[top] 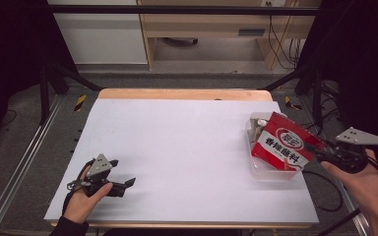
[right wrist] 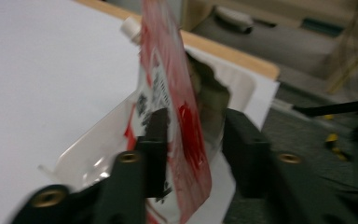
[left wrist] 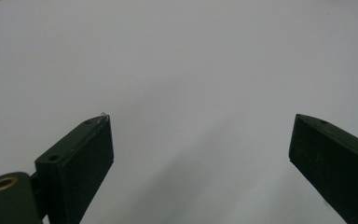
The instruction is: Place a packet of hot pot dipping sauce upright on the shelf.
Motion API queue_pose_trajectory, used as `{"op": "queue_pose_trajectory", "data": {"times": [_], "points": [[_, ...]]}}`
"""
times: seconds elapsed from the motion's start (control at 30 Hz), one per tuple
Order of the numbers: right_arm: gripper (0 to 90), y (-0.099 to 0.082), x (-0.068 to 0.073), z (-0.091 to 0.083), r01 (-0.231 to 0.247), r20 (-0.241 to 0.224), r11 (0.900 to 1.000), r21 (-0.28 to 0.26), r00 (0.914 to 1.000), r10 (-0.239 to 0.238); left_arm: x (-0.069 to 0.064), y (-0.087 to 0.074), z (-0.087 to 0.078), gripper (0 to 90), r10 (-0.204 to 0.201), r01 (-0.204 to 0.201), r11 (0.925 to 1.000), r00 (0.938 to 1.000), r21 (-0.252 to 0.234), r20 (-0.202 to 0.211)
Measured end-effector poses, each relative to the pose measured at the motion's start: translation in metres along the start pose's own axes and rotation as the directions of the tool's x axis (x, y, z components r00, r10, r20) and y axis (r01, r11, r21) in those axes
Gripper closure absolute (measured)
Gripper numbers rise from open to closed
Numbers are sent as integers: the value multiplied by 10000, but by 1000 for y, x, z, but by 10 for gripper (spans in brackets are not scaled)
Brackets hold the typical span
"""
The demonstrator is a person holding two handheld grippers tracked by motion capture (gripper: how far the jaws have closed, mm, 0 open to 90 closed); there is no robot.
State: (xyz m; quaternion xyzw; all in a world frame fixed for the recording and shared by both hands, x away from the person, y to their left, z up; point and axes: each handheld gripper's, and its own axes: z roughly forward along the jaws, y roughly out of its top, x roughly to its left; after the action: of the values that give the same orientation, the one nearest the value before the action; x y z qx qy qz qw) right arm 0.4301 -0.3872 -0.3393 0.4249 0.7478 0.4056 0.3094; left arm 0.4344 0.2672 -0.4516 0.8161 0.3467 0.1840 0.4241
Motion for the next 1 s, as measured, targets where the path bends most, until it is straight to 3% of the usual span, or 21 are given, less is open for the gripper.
{"op": "queue_pose_trajectory", "data": {"times": [0.03,0.07,0.13,0.2,0.27,0.3,0.33,0.37,0.4,0.43,0.53,0.57,0.6,0.67,0.7,0.9,1.0], "points": [[461,0,0,0,0,0,10000,0,10000,0,0,0,0,64,3,-3,10000,10000,12,-9],[356,9,5,-9,102,550,9996,-261,9984,-88,0,0,0,63,-3,3,10000,10000,16,-29],[290,21,16,-20,365,878,9978,-558,9956,-316,0,0,0,62,-2,3,10000,10000,23,-45],[260,27,23,-24,438,888,9964,-727,9953,-373,0,0,0,62,-6,6,10000,10000,27,-58],[229,37,42,-30,657,791,9928,-999,9952,-579,0,0,1,62,1,-1,10000,10000,32,-90],[190,43,65,-29,1011,491,9886,-1115,9942,-962,0,0,1,62,0,0,10000,10000,31,-98],[190,43,65,-29,1011,491,9886,-1115,9942,-962,0,0,0,62,9,-8,10000,9999,44,-107],[180,45,76,-26,1148,344,9868,-1141,9932,-1115,0,0,0,62,20,-20,10000,9999,59,-119],[173,47,86,-23,1217,171,9857,-1166,9926,-1206,0,-1,0,61,44,-43,10000,9999,78,-127],[165,47,106,-15,1230,-223,9839,-1299,9917,-1269,0,-1,0,60,54,-53,9999,9999,100,-139],[157,44,126,-3,1137,-639,9848,-1312,9904,-1228,0,-1,0,60,91,-89,9999,9998,131,-172],[148,40,144,12,1113,-1073,9856,-1273,9863,-1252,1,-1,0,59,87,-84,9998,9998,157,-193],[148,40,144,12,1113,-1073,9856,-1273,9863,-1252,1,-1,0,58,87,-84,9998,9998,157,-193],[137,34,170,34,1094,-1705,9869,-1183,9769,-1288,1,-2,0,57,79,-75,9999,9997,150,-236],[137,34,170,34,1094,-1705,9869,-1183,9769,-1288,2,-2,-1,57,54,-50,9999,9996,145,-262],[123,21,212,73,945,-2627,9917,-869,9581,-1143,4,-3,-2,54,-17,22,9999,9993,127,-382],[104,11,229,92,598,-2955,9957,-714,9521,-783,5,-3,-1,52,3,3,9999,9990,139,-447]]}}
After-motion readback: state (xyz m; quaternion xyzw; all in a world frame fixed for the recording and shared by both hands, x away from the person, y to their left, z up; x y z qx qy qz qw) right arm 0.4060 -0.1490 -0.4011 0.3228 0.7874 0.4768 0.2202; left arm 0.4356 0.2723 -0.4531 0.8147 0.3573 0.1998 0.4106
